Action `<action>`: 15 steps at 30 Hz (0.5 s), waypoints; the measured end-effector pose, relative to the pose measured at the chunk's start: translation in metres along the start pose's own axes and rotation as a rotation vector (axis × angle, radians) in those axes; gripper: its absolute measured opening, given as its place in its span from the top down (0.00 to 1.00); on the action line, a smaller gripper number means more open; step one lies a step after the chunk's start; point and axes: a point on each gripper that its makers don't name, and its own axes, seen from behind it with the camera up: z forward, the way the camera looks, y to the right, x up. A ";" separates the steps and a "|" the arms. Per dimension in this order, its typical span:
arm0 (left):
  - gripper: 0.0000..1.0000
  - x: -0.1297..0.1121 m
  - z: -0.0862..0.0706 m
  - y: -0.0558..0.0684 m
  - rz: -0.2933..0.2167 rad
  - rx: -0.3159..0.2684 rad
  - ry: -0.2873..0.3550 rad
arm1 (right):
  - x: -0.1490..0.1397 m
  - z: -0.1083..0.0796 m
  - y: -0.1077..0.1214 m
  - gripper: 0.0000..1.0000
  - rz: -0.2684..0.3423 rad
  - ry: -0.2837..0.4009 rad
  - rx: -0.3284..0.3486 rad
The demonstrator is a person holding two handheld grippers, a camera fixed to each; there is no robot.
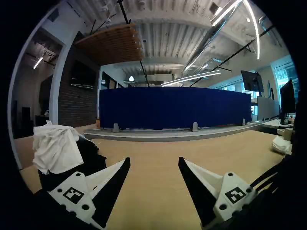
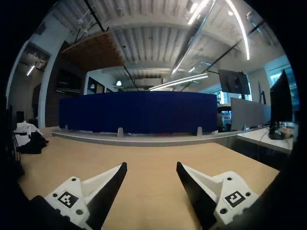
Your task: Fold towel
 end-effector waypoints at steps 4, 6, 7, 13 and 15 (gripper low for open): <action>0.07 0.000 0.000 0.000 0.000 0.000 0.000 | 0.000 -0.001 -0.001 0.00 0.002 0.003 0.005; 0.07 0.000 0.000 0.000 0.000 0.000 0.000 | 0.000 -0.001 -0.002 0.00 0.002 0.003 0.007; 0.07 0.000 0.000 0.000 0.000 0.000 0.000 | 0.000 -0.001 -0.002 0.00 0.002 0.003 0.007; 0.07 0.000 -0.001 0.000 0.000 0.000 0.000 | 0.001 -0.002 -0.001 0.00 0.001 0.003 0.000; 0.07 0.000 -0.001 0.000 0.000 0.000 0.000 | 0.000 -0.002 0.000 0.00 0.001 0.003 -0.005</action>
